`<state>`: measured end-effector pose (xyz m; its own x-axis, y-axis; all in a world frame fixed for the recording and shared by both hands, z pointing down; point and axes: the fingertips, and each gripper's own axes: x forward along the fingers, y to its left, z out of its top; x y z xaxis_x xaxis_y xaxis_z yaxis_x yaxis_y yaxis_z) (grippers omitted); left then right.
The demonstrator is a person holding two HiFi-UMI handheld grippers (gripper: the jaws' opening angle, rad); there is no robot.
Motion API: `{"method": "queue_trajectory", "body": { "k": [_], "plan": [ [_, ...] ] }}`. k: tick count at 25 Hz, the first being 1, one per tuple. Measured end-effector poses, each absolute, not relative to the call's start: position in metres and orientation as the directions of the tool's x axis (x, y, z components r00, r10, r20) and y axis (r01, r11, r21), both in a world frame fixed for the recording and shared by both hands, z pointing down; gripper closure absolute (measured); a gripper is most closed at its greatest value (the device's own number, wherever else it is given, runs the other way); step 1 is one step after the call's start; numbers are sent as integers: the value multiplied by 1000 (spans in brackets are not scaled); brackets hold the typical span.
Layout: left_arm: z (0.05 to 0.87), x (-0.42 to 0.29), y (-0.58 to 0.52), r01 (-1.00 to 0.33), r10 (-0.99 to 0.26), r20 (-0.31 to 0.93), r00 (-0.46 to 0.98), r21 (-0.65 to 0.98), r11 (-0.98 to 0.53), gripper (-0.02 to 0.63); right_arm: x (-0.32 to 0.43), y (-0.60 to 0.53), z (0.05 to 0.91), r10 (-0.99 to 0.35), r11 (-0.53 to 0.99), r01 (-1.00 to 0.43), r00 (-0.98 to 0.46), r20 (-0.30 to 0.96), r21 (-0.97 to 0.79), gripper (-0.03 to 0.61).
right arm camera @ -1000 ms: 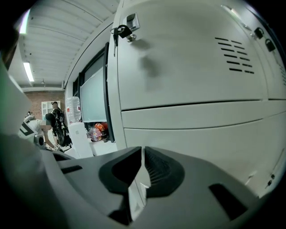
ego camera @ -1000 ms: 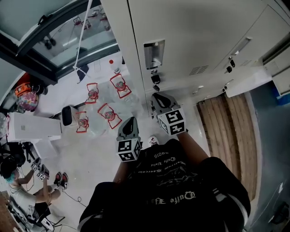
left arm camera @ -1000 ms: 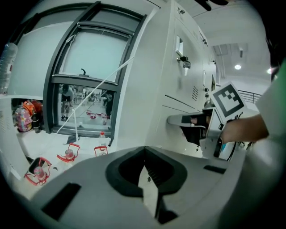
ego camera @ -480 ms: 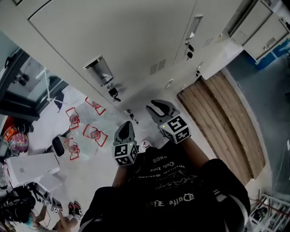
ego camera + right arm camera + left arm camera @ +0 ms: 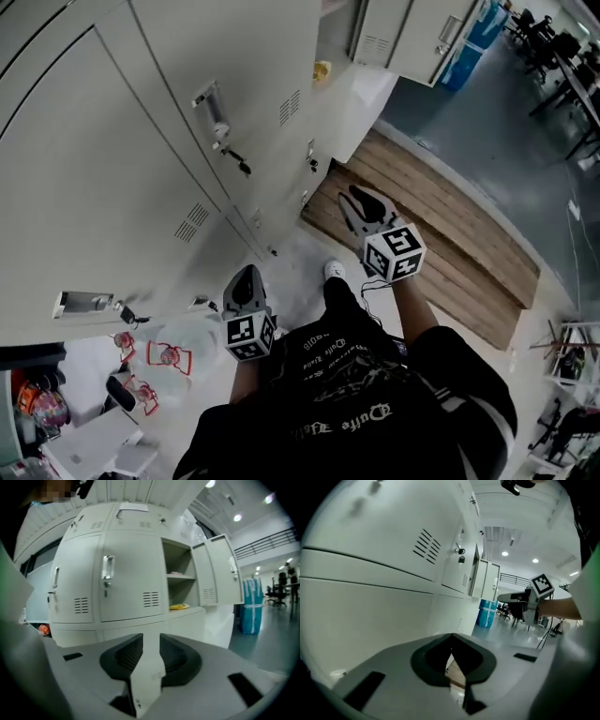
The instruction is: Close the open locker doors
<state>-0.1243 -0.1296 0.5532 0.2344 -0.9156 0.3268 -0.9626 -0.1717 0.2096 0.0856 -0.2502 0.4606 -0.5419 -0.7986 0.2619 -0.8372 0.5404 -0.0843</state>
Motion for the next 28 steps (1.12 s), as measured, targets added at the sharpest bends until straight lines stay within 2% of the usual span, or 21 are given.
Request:
{"method": "queue_trajectory", "body": {
  "k": [3, 10, 15, 17, 20, 28],
  "plan": [
    [544, -81, -169, -953, -908, 315, 277, 211, -217, 606, 159, -289, 459, -858, 429, -897, -441, 262, -105, 482],
    [523, -2, -252, -944, -908, 285, 306, 210, -252, 606, 301, -381, 444, -933, 274, -959, -283, 222, -72, 482],
    [507, 40, -293, -952, -917, 285, 280, 209, -225, 606, 379, -457, 425, -954, 228, -973, -229, 194, -31, 482],
    [507, 53, -303, -953, -916, 292, 275, 211, -218, 606, 399, -487, 414, -957, 224, -975, -221, 186, -4, 475],
    [506, 69, -311, -954, -913, 304, 273, 208, -216, 606, 420, -528, 405, -955, 234, -972, -226, 191, 22, 412],
    [506, 80, -321, -965, -922, 307, 237, 181, -188, 606, 435, -595, 412, -925, 308, -945, -271, 266, 107, 399]
  ]
}}
